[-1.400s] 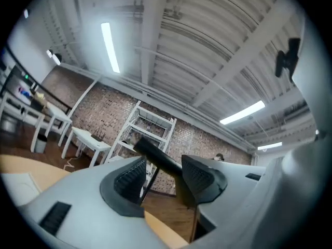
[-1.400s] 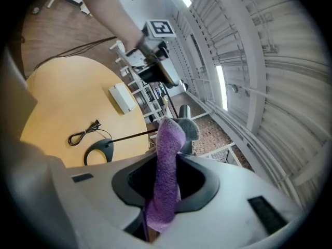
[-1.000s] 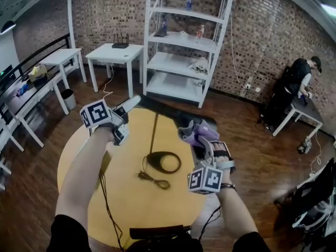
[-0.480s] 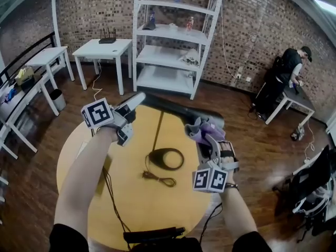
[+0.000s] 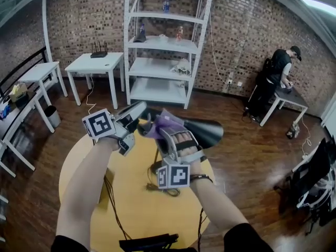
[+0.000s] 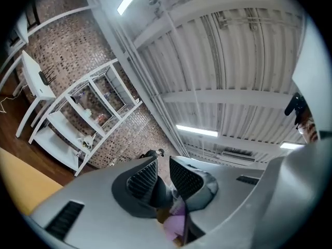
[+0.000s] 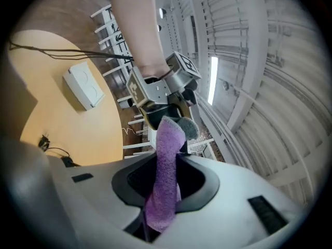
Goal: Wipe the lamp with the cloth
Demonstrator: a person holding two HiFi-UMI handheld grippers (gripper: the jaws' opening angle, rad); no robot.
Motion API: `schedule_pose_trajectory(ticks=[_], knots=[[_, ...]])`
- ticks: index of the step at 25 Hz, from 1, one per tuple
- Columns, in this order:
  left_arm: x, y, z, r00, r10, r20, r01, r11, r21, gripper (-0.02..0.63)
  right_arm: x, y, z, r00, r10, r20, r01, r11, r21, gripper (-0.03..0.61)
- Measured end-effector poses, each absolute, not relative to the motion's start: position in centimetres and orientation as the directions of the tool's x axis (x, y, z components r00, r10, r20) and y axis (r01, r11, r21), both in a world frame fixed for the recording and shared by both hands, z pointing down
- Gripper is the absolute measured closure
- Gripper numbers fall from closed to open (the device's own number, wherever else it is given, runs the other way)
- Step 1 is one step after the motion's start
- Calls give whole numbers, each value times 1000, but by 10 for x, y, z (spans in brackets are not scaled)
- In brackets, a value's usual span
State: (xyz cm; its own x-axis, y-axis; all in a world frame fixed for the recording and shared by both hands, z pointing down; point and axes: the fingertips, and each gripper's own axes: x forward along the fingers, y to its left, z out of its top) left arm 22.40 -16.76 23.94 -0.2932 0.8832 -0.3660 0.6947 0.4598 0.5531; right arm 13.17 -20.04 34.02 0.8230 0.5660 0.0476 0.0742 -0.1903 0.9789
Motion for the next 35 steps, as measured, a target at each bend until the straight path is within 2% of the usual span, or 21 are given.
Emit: schedule_pose_trajectory(ticks=[6,16,24,28,31,35], knots=[[212,-163,243,-324,896,-304,808,429,403,534,146,-196,345,798,602,4,79,-111,991,486],[201,-163,244,-318,919,-231,899,370,233,529,25,-144,387,684,728,38,107,-152,982,486],[205,-162,246,-305,927,-216,907,352,232,531,-19,-139,410,664,747,34,129,-160,979,486],[205,-160,248,-311,927,-208,891,361,277,529,10,-165,387,736,677,12,120,-148,982,486],[208,-158,246,-297,934,-197,894,345,287,529,71,-188,362,817,577,-2,66,-90,994,486],[208,-157,252,-281,943,-177,904,321,281,529,141,-196,345,846,533,0,43,-69,997,486]])
